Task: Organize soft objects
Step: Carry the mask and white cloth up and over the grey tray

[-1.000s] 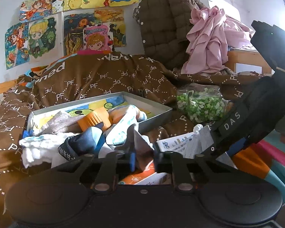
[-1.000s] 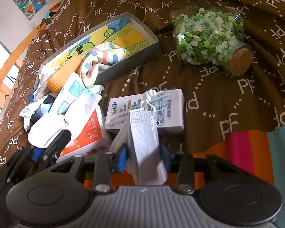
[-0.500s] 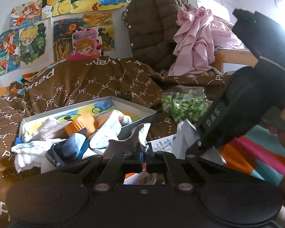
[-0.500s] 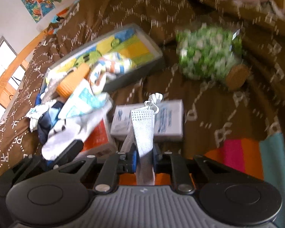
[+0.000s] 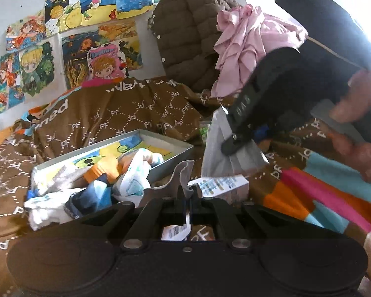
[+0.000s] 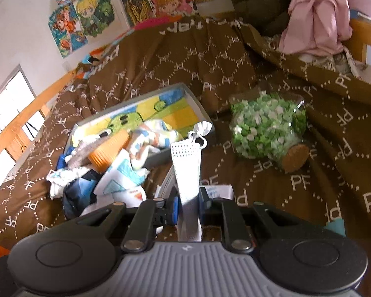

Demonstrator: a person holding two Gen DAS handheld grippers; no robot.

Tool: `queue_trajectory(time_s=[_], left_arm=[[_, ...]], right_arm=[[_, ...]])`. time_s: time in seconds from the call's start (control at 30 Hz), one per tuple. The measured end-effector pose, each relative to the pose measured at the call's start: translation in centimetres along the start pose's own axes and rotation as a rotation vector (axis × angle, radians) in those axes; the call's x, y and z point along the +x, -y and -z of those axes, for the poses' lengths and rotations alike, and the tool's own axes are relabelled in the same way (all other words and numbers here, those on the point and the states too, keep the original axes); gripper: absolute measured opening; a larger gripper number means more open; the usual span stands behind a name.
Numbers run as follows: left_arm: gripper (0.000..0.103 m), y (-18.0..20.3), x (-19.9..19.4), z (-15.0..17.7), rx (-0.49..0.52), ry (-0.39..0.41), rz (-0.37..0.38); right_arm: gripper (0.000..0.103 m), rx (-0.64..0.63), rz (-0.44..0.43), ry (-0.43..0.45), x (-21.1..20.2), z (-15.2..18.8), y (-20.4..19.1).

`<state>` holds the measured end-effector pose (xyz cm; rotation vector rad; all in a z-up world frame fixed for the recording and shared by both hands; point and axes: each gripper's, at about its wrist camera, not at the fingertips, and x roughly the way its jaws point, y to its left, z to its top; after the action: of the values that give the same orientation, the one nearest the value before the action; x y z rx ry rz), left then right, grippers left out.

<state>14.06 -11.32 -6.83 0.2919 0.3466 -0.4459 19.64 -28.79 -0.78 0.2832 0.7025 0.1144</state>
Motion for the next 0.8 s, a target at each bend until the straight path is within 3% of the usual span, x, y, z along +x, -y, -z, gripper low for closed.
queue_trajectory(time_s=[0.2, 0.43, 0.63, 0.8], left_arm=[[0.001, 0.0, -2.4, -0.5, -0.019, -0.028, -0.026], [0.001, -0.8, -4.4, -2.0, -0.046, -0.007, -0.065], [0.001, -2.5, -5.2, -4.6, -0.07, 0.03, -0.098], [0.001, -4.7, -5.4, -7.9, -0.119, 0.078, -0.1]], right_arm=[[0.017, -0.023, -0.053, 0.06, -0.8, -0.1, -0.6], [0.017, -0.101, -0.126, 0.169, -2.6, 0.0, -1.9], [0.017, -0.149, -0.175, 0.269, -4.0, -0.1, -2.9], [0.017, -0.16, -0.181, 0.29, -3.3, -1.1, -3.2]])
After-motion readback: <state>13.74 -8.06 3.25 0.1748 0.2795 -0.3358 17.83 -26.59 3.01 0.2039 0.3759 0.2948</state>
